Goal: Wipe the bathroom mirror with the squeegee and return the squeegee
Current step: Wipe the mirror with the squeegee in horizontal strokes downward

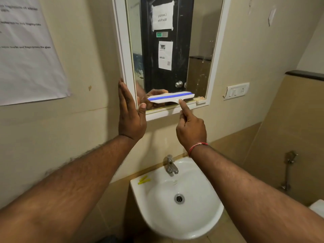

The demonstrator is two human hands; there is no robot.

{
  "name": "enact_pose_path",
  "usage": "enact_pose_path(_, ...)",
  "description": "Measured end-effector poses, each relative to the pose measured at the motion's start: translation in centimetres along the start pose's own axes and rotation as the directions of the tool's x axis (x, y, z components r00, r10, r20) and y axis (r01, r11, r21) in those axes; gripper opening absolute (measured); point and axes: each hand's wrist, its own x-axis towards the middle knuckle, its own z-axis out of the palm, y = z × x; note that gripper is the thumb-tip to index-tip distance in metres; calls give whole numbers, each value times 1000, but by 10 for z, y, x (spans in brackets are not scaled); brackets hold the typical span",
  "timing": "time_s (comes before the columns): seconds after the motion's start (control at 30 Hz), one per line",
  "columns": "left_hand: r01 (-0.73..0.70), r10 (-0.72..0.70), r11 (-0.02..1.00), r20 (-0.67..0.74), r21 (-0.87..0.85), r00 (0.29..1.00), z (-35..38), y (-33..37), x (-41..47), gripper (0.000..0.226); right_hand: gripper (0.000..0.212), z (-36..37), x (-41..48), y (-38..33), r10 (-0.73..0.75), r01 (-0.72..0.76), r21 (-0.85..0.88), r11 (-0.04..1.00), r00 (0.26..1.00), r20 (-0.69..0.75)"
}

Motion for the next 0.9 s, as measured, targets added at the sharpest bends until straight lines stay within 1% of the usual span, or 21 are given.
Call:
enact_pose_path(0.23, -16, 16, 1000, -11, -10, 1000, 0, -1, -3, 80, 58, 3, -13, 13, 15, -13, -42, 999, 999, 53)
enact_pose_path(0.4, -27, 26, 1000, -19, -9, 999, 2, -3, -4, 80, 58, 6, -16, 14, 29, -27, -69, 997, 999, 39)
enact_pose_path(0.57, -10, 10, 1000, -1, 15, 1000, 3, -6, -4, 82, 54, -4, -12, 5, 47, -41, -92, 995, 996, 70)
enact_pose_path(0.9, -53, 53, 999, 21, -11, 998, -2, -10, -4, 85, 48, -35, 7, -27, 92, -49, -197, 979, 972, 216)
